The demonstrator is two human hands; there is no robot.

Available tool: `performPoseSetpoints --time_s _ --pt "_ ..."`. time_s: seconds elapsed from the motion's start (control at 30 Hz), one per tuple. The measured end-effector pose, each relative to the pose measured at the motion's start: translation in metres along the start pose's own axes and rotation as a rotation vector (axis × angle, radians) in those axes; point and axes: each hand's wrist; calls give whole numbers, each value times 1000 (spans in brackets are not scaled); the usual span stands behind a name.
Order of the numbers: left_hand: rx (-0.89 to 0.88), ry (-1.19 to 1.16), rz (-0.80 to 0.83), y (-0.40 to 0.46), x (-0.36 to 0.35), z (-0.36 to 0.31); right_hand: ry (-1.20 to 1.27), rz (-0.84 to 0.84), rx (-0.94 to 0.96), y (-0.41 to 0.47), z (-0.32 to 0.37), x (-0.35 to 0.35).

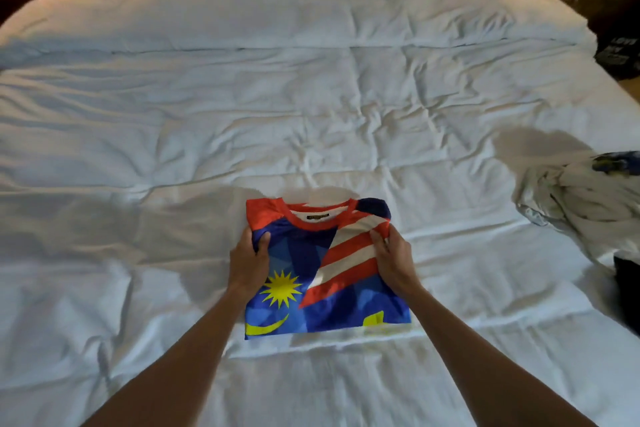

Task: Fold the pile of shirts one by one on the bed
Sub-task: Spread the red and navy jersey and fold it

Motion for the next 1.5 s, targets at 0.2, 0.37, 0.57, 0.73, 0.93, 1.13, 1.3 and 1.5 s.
performPoseSetpoints --time_s 0.2,0.37,0.57,0.73,0.93,1.13,1.3,1.5 --pt "-240 -5 -80 -21 87 -113 38 -96 144 -43 125 68" --pt "-360 -24 -93 -63 177 -247 -18 -214 313 -98 267 148" --pt "-489 47 -165 -127 276 -368 -46 -252 447 -167 392 219" --pt "-493 112 -275 -174 334 -414 -57 -245 559 -212 459 248" --pt "-467 155 -399 -236 375 -422 -43 -150 641 -252 495 247" --pt "-392 149 -526 -292 438 -375 -59 -22 726 -294 524 192" --pt "-270 121 -653 -350 502 -318 -84 88 826 -335 561 119" --pt "-126 109 -895 -491 614 -201 -130 332 1000 -432 621 -44"
Point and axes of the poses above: each hand's wrist, its own y-axis towards the middle knuckle, its own x-axis out of the back of the hand, z = x × y, and after that the axes turned 11 degrees about z, right-handed
